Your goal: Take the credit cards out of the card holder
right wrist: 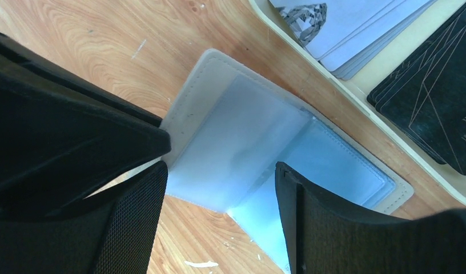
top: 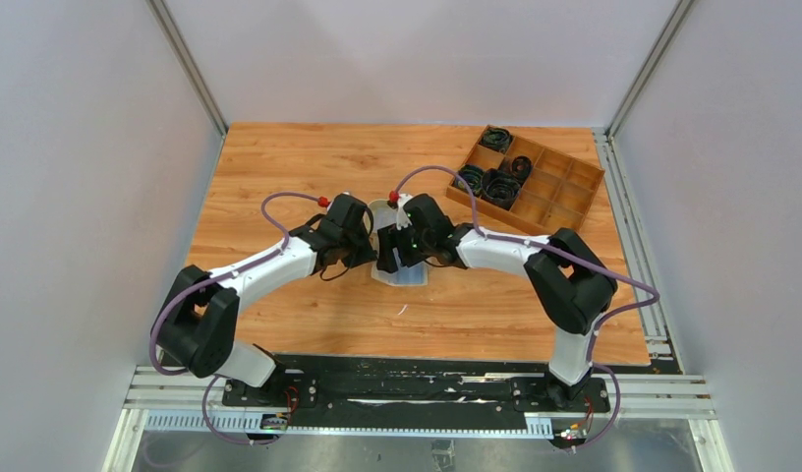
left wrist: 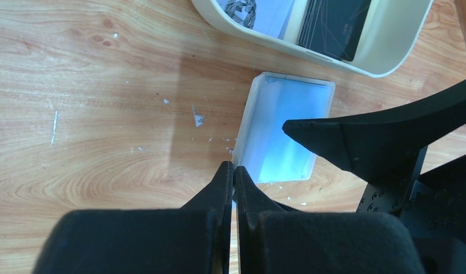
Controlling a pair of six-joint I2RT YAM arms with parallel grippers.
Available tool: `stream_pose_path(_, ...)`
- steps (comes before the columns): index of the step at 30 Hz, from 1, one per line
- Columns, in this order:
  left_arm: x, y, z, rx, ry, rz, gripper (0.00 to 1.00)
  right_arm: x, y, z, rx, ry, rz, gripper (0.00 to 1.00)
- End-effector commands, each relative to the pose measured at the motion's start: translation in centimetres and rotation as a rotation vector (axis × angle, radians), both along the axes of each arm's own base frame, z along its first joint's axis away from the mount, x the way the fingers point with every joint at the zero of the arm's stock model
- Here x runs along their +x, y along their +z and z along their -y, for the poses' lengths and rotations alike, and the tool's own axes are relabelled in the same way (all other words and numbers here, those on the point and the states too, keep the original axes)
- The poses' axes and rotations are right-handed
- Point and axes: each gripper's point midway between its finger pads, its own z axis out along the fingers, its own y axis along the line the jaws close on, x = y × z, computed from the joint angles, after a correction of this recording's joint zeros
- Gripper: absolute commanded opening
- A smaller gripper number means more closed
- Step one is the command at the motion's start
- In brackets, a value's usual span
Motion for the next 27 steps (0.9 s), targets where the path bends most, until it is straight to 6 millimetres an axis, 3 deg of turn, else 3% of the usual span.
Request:
stream_pose_path(1,0.5,0.5,0.0,0.007,0.012,0.004,0.00,-0.5,-2.3,0.4,-0.087,-0.009,-0.024,0.73)
stream_pose_path(6,0.6,0.7,0.1,0.005,0.009,0.003,0.00,0.2,-4.1,2.4,-0.235,-0.068,-0.038,0.72)
stream_pose_path(11,0.6,0.8,0.1,0.009,0.007,0.003,0.00,0.9,-4.3,4.0,-0.325,-0.130,-0.025,0.72)
stream_pose_path(18,0.6,0.7,0.1,0.011,0.006,-0.001,0.00,2.6,-2.9,7.3,-0.477,-0.234,0.062,0.73)
stream_pose_path(27,0.5,0.7,0.0,0.012,0.007,-0.001,0.00,3.1,0.1,10.6,-0.592,-0.278,0.153,0.74)
